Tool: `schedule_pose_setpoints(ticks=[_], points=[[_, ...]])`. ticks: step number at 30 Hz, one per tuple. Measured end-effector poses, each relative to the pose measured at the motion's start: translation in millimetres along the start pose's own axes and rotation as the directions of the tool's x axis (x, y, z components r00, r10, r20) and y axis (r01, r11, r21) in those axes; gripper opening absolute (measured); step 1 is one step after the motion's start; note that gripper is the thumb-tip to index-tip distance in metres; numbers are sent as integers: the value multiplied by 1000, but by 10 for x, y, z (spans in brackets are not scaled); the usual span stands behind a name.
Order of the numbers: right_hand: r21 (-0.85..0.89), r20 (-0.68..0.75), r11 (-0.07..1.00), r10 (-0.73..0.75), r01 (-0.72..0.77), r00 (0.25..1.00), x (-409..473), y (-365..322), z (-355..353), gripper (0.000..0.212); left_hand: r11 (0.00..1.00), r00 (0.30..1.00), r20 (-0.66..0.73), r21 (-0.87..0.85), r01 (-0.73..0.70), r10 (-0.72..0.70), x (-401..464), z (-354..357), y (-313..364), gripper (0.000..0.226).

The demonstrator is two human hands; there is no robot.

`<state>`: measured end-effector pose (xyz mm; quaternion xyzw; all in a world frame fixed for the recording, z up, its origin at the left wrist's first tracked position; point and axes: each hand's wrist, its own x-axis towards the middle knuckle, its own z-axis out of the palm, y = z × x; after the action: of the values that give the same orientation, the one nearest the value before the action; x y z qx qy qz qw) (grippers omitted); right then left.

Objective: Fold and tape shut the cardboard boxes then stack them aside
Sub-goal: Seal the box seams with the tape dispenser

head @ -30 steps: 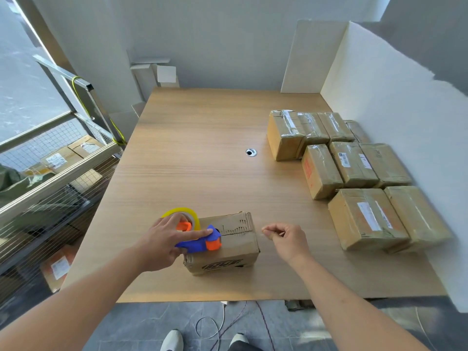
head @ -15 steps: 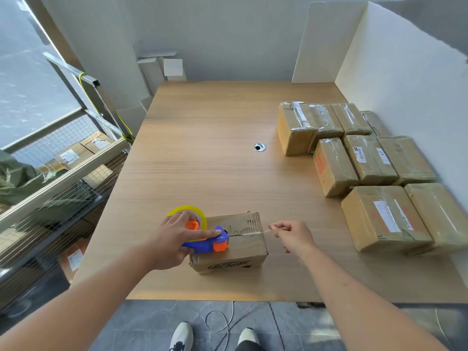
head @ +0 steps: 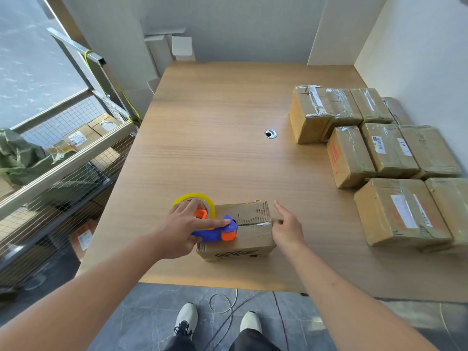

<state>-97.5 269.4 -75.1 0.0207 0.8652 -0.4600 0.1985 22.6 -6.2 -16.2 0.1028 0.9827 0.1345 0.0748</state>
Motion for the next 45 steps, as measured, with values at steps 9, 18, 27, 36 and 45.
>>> schedule_pose_setpoints(ticks=[9, 18, 27, 36, 45], points=[[-485, 195, 795, -307, 364, 932, -81, -78, 354, 53, 997, 992, 125, 75, -17, 8, -31, -215, 42, 79], [-458, 151, 831, -279, 317, 948, -166, -163, 381, 58, 924, 910, 409, -318, 211, -67, 57, -706, -42, 66], [-588, 154, 755, -248, 290, 957, -116, -166, 432, 63, 691, 811, 573, -539, 481, -119, -473, -799, -833, 66], [-839, 132, 507, -167, 200, 977, -165, -312, 494, 91, 627, 828, 537, -592, 506, -161, -504, -356, -963, 57], [-725, 65, 676, -122, 130, 990, -537, -684, 1307, 85, 755, 862, 493, -521, 398, -113, -545, -312, -948, 57]])
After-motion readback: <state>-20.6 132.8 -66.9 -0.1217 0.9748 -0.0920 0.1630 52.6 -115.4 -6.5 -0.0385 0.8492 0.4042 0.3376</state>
